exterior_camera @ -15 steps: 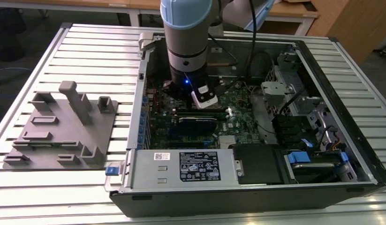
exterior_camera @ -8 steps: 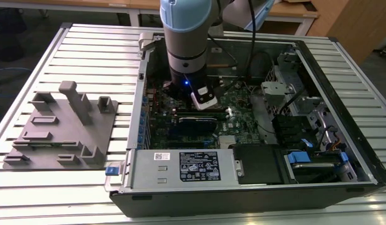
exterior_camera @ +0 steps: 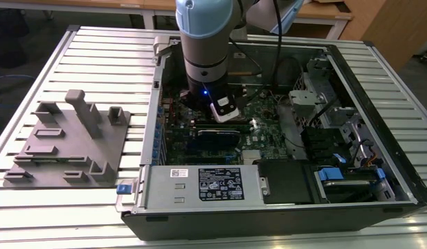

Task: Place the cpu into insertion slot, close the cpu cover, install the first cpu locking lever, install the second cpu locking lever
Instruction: 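Install the second cpu locking lever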

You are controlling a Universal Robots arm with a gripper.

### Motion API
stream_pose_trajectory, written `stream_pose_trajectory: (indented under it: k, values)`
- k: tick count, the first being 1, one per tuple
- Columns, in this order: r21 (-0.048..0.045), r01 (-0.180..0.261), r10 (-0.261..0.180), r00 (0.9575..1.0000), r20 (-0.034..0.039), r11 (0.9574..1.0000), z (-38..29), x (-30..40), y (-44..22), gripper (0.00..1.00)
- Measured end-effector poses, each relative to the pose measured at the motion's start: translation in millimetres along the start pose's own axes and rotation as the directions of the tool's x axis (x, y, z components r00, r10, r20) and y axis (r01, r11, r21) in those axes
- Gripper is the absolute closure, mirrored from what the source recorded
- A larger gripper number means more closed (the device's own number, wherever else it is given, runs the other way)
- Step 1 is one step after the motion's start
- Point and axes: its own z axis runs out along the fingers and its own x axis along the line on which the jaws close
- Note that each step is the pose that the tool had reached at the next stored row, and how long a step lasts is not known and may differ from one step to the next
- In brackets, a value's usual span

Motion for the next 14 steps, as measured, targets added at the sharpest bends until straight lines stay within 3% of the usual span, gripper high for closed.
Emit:
stream_pose_trajectory:
  k: [8, 14]
  values:
    - [-0.0029, 0.000, 0.000, 1.0000, -0.0003, 1.0000, 0.0, 0.0, 0.0, 0.89]
    - [-0.0139, -0.001, 0.001, 1.0000, -0.0004, 0.9999, 0.6, -0.1, 0.1, 0.89]
